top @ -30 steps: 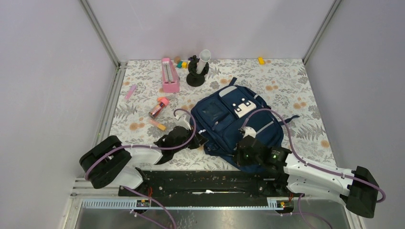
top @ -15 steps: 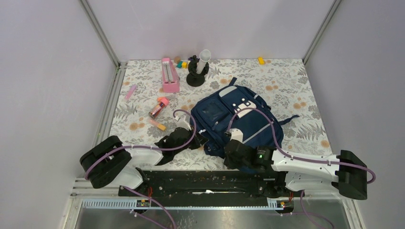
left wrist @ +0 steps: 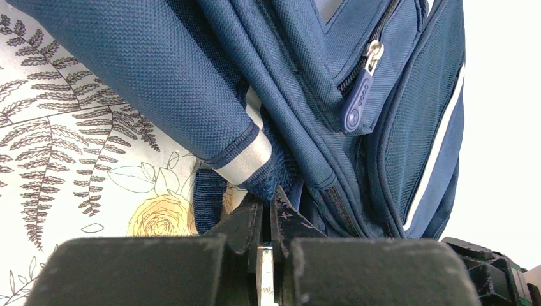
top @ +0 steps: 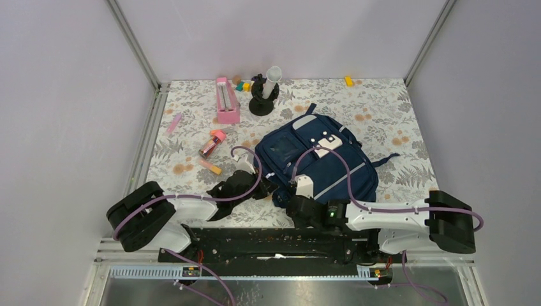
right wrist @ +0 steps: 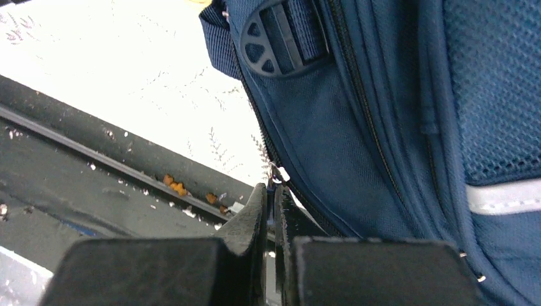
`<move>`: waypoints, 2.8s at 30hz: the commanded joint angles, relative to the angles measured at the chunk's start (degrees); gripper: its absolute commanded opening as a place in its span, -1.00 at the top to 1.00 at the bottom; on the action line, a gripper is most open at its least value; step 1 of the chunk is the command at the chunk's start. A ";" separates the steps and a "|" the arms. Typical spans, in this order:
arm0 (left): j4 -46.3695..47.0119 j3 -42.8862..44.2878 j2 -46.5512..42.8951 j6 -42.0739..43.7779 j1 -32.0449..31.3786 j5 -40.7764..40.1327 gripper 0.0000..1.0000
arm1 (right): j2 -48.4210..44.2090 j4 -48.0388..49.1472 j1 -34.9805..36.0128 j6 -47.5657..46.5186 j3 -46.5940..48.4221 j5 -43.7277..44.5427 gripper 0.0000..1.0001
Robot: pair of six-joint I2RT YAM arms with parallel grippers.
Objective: Pack the student bag
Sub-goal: Zip the student bag at the center of the board.
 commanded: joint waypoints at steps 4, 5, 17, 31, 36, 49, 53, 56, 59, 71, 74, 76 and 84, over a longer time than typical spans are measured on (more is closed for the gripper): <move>6.70 0.22 -0.89 -1.58 -1.10 2.33 1.00 | 5.30 10.07 0.92 -3.36 6.71 4.35 1.00; 6.74 -0.04 -1.19 -1.58 -1.16 2.29 1.00 | 5.70 9.89 0.92 -3.86 7.00 4.86 1.00; 8.24 -3.44 -3.32 -3.14 -1.15 2.12 1.00 | 8.06 12.49 -1.53 -12.92 9.67 2.59 1.00; 4.98 -4.50 -9.67 -1.47 0.41 4.89 1.00 | 12.99 20.16 -4.72 -23.57 10.99 -8.83 1.00; 3.94 -4.79 -10.83 -1.88 1.77 8.01 1.00 | 13.60 24.76 -5.75 -28.38 9.46 -6.77 1.00; 12.98 -7.75 -7.34 -6.19 1.72 11.17 1.00 | 18.07 27.75 -8.46 -35.12 14.11 -4.31 1.00; 13.25 -7.83 -6.90 -6.24 1.73 11.50 1.00 | 17.97 29.82 -8.91 -34.16 13.66 -3.67 1.00; 13.20 -8.05 -7.34 -6.05 2.18 11.97 1.00 | 17.33 28.42 -9.12 -34.15 14.60 -4.50 1.00; 9.76 -8.44 -10.12 -4.65 4.10 12.01 1.00 | 13.25 24.71 -9.13 -34.74 14.24 -4.63 0.52; -12.54 -1.63 -14.44 9.41 12.36 18.13 1.00 | -17.72 6.40 -11.99 -32.43 6.54 -8.11 -0.70; -15.03 -0.36 -13.50 11.69 15.48 20.32 1.00 | -22.39 1.91 -16.10 -30.95 5.55 -7.61 -0.76; -16.42 0.85 -12.46 13.16 16.99 21.19 1.00 | -24.18 -0.37 -18.98 -29.88 4.83 -5.50 -0.79; -22.88 8.95 -7.07 19.71 23.15 21.44 1.00 | -27.21 -3.29 -29.60 -21.83 -1.28 -4.87 -0.81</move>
